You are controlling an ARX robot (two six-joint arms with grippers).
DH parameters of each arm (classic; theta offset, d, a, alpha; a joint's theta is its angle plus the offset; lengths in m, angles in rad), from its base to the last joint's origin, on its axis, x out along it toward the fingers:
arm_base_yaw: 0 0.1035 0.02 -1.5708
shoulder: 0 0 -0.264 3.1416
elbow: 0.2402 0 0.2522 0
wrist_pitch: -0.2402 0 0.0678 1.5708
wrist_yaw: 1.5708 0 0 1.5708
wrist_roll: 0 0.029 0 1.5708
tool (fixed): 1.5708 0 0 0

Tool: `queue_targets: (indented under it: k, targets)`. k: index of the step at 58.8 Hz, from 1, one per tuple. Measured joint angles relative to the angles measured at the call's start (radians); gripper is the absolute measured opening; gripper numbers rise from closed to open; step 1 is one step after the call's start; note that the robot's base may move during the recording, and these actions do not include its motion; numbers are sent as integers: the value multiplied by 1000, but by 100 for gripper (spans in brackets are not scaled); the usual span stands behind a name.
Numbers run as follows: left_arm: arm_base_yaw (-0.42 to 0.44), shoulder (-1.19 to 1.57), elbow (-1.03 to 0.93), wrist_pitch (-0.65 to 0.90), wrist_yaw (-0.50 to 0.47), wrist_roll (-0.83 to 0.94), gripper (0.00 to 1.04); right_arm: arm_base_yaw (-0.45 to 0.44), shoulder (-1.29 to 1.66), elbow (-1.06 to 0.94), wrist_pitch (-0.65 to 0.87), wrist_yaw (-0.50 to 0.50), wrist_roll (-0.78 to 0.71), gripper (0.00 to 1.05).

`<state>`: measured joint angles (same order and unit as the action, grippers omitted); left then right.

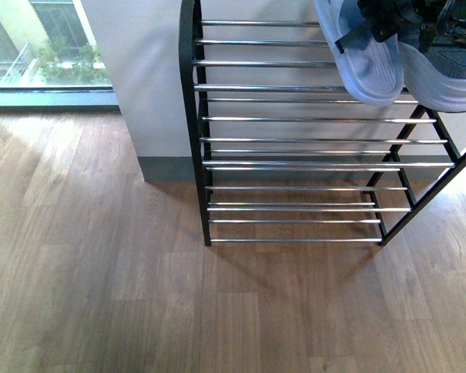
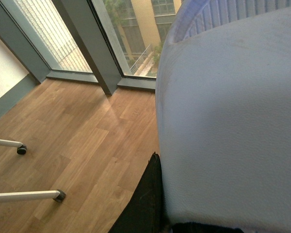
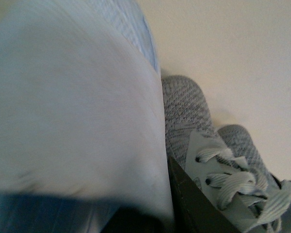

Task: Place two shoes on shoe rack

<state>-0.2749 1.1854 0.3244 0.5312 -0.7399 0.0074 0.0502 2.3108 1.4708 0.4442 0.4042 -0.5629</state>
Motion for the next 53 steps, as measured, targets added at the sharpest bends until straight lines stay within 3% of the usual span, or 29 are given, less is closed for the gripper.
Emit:
queue_targets:
  k: [20, 34, 39, 46, 53]
  targets:
    - [0, 0, 0, 0, 0, 0, 2, -18, -32, -9, -74, -67, 153, 64]
    - [0, 0, 0, 0, 0, 0, 2, -54, -168, -18, -250, -118, 272, 97]
    - [0, 0, 0, 0, 0, 0, 2, -74, -242, -25, -332, -134, 325, 95]
    - [0, 0, 0, 0, 0, 0, 2, -91, -292, -29, -328, -147, 369, 95]
    - [0, 0, 0, 0, -1, 0, 2, -102, -323, -218, 95, -388, 474, 79]
